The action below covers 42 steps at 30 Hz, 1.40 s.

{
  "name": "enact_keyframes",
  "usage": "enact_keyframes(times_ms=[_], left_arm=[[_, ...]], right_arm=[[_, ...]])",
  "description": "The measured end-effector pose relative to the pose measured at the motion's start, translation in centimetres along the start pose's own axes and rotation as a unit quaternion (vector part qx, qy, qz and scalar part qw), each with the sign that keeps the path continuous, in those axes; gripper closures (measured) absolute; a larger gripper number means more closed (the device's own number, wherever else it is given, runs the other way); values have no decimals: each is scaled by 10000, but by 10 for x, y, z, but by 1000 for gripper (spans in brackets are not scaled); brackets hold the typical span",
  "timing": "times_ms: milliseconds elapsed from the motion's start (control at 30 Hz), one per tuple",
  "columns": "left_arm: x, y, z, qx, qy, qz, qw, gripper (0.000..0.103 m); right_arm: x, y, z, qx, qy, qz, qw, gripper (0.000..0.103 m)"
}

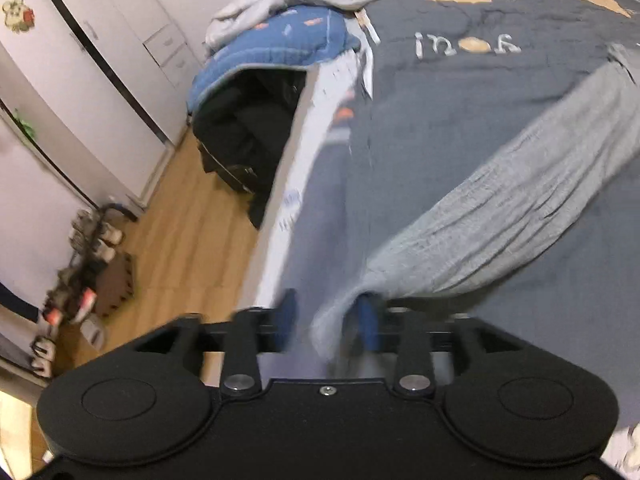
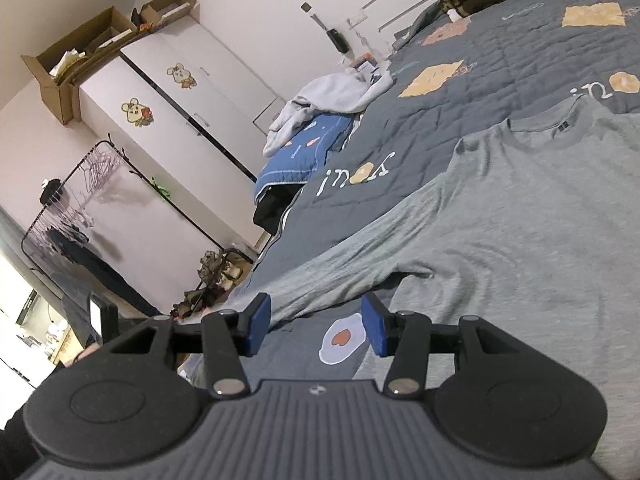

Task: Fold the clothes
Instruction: 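Grasp the sleeve cuff with the left gripper and pull it outward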

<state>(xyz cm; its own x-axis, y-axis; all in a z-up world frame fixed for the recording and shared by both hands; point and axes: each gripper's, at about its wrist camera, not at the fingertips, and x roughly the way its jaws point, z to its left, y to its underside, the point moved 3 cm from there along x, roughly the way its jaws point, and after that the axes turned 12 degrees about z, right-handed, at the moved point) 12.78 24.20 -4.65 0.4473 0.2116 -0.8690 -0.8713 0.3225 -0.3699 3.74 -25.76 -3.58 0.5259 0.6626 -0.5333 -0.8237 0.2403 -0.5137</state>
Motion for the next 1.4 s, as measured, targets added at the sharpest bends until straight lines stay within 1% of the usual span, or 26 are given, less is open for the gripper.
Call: enact_keyframes(times_ms=[33, 67, 100, 133, 200, 233, 267, 333, 400, 433, 467, 500, 567, 667, 700, 767, 800, 833, 867, 933, 1000, 1167, 1267, 1300, 1367, 1400], left_arm=[[2, 9, 5, -275, 230, -53, 9993, 55], [2, 19, 11, -654, 567, -136, 9962, 55], [1, 27, 16, -1002, 902, -246, 9906, 55], [0, 37, 20, -1360, 1254, -399, 9819, 55], [0, 52, 24, -1949, 1712, -648, 9636, 52], [1, 59, 25, -2232, 1928, -755, 9525, 49], [1, 68, 26, -2512, 2146, -857, 9399, 49], [4, 82, 29, -3071, 2439, -1009, 9143, 46], [6, 94, 32, -3403, 2595, -1162, 8963, 43], [10, 98, 34, -3519, 2602, -1199, 8911, 40], [14, 100, 35, -3568, 2535, -1201, 8911, 40], [18, 100, 36, -3550, 2415, -1151, 8958, 40], [27, 98, 46, -3591, 2201, -1041, 9010, 40], [38, 87, 64, -3716, 2262, -1059, 8942, 40], [41, 80, 68, -3708, 2281, -1085, 8937, 40], [47, 65, 72, -3538, 2430, -1021, 8974, 43], [51, 59, 71, -3400, 2512, -969, 9011, 53], [55, 54, 69, -3276, 2480, -893, 9073, 85], [60, 49, 68, -3161, 2405, -808, 9142, 99], [62, 43, 65, -2969, 2345, -769, 9224, 100], [60, 39, 68, -2919, 2232, -902, 9257, 100], [52, 21, 101, -3190, 1692, -1417, 9217, 100], [60, 0, 108, -3095, 1575, -1336, 9282, 99], [64, -4, 108, -3054, 1524, -1254, 9315, 97], [71, -8, 104, -2984, 1388, -1102, 9379, 96], [71, -7, 103, -2961, 1303, -1063, 9402, 94]], right_arm=[[3, 0, 2, -15, 1, 33, 10000, 54], [6, 1, 4, -28, -3, 65, 10000, 54], [9, 1, 6, -35, -9, 93, 10000, 54], [12, 1, 8, -40, -15, 120, 9999, 54], [19, 3, 13, -46, -51, 175, 9998, 54], [22, 4, 16, -55, -74, 194, 9998, 54], [26, 6, 19, -60, -90, 225, 9997, 54], [33, 7, 25, -80, -111, 289, 9995, 54], [39, 9, 30, -101, -136, 341, 9993, 54], [41, 10, 32, -106, -150, 364, 9992, 54], [44, 11, 35, -125, -159, 412, 9989, 54], [47, 12, 37, -153, -155, 462, 9987, 54], [51, 14, 41, -177, -152, 517, 9984, 54], [54, 19, 43, -130, -181, 560, 9982, 54], [55, 20, 43, -114, -172, 578, 9981, 54], [56, 23, 42, -70, -153, 608, 9980, 54], [57, 24, 41, -47, -143, 623, 9979, 54], [58, 25, 41, -24, -133, 637, 9979, 54], [58, 26, 40, -6, -124, 651, 9978, 54], [60, 28, 39, 30, -115, 674, 9977, 54], [60, 28, 39, 29, -123, 681, 9976, 54], [65, 26, 41, 9, -93, 658, 9978, 54], [67, 23, 41, 32, -100, 620, 9980, 54], [68, 22, 41, 37, -108, 607, 9981, 54], [69, 22, 41, 40, -125, 600, 9981, 54], [70, 23, 41, 40, -130, 601, 9981, 54]])
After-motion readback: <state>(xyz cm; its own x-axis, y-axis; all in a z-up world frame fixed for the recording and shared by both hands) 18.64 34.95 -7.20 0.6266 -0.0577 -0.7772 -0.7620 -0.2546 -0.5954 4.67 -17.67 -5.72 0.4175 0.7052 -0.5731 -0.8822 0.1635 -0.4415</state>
